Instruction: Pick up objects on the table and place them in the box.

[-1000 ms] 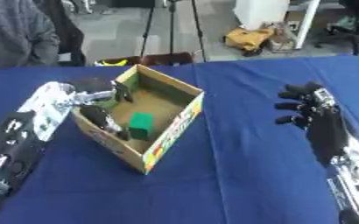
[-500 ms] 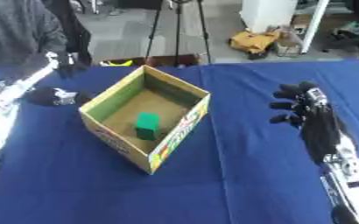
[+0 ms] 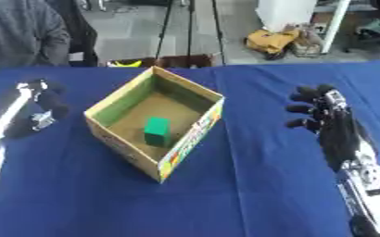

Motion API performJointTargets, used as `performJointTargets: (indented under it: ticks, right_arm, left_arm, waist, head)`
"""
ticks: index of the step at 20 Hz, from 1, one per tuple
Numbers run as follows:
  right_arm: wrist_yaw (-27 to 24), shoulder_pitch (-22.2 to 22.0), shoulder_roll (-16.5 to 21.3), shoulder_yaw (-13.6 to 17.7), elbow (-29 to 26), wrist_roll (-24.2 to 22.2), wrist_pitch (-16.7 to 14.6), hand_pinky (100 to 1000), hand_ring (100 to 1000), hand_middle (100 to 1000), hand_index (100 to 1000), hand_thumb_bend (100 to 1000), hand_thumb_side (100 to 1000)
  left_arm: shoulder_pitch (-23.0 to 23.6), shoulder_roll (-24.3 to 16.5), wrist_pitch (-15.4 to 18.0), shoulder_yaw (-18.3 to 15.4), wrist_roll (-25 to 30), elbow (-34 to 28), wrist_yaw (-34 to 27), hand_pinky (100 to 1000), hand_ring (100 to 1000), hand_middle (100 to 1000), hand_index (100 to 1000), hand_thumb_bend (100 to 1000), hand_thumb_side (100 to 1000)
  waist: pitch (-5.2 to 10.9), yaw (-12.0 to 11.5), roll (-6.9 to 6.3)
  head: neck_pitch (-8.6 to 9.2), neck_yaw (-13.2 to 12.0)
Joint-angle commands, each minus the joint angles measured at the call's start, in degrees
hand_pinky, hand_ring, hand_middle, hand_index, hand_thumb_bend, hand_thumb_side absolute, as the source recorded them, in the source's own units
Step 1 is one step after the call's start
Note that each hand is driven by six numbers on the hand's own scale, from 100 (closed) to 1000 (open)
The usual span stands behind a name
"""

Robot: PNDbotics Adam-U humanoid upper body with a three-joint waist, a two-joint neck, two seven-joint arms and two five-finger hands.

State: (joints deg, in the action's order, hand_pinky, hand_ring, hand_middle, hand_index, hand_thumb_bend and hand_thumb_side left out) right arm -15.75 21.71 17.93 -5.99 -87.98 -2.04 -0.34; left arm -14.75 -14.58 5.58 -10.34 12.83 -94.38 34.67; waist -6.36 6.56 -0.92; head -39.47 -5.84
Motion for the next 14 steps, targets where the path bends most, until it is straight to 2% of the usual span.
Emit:
performJointTargets:
  ticks: [1,4,8,14]
  right_arm:
    - [0.0,0.9,0.8,0.3,-1.0,0.0,0.0,568,728,737,847,100,1000]
    - [-0.1,0.9,0.8,0.5,-1.0,0.1,0.0,568,728,736,848,100,1000]
    - [-0.1,1.0,0.7,0.5,-1.0,0.1,-0.1,569,728,736,848,100,1000]
    - [-0.1,0.9,0.8,0.6,-1.0,0.2,-0.1,569,728,736,848,100,1000]
  left_arm:
    - [2.2,-0.4,-2.3,1.6,-2.9,-4.2,-3.0,555,596,656,750,851,958]
    - [3.8,-0.6,-3.3,2.9,-5.7,-5.1,-5.8,555,595,656,748,847,960]
    - [4.4,-1.0,-2.8,4.0,-9.0,-4.1,-9.5,555,595,656,743,846,962]
    - [4.6,-1.7,-2.1,3.8,-9.3,-3.3,-15.1,556,596,658,742,851,961]
  waist:
    - [0.76,0.2,0.11]
    - [0.73,0.4,0.20]
    - [0.61,0.5,0.14]
    - [0.57,0.5,0.13]
  head:
    - [-0.55,0.1]
    - [-0.58,0.1]
    - [-0.85,0.3]
    - [-1.07,0.7]
